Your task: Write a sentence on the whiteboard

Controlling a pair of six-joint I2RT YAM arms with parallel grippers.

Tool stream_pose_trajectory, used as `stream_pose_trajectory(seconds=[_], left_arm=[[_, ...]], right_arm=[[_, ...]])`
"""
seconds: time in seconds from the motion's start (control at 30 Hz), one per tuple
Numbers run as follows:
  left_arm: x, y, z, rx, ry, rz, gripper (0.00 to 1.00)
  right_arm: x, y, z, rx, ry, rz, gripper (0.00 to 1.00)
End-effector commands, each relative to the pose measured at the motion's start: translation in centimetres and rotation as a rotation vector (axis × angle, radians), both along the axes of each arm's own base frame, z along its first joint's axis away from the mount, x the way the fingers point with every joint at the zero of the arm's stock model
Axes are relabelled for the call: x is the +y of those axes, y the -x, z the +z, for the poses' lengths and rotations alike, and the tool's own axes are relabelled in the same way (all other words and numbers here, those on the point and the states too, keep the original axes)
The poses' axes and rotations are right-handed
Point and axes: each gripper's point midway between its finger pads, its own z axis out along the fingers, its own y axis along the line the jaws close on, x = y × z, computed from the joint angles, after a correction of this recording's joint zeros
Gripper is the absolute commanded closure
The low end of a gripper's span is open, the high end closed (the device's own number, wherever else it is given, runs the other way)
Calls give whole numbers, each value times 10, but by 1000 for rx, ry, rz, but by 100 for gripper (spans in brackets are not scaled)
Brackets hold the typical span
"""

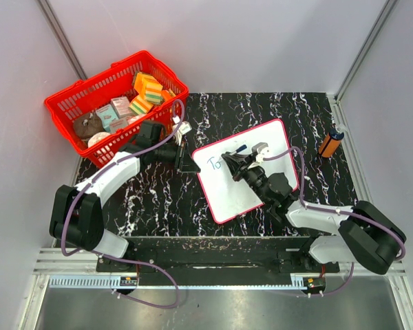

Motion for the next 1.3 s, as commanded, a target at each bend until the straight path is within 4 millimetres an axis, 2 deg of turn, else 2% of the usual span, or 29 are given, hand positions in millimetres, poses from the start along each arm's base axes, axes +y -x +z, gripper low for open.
stream_pose_trajectory(seconds=[0.0, 0.17, 0.5, 1.0, 1.27], left_arm=[[6, 30, -44, 22, -137, -109, 100], [6, 31, -45, 22, -139, -109, 100], [6, 31, -44, 19, -137, -109, 100], [6, 31, -45, 20, -140, -108, 100], [6, 31, -45, 20, -138, -110, 100]], right_arm=[[-16, 8, 47, -98, -127, -33, 100], [-27, 8, 60, -117, -138, -82, 100], [-30, -2, 31, -48, -88, -130, 100], [-28, -7, 10, -9, -55, -134, 100], [-28, -9, 5, -5, -55, -140, 100]])
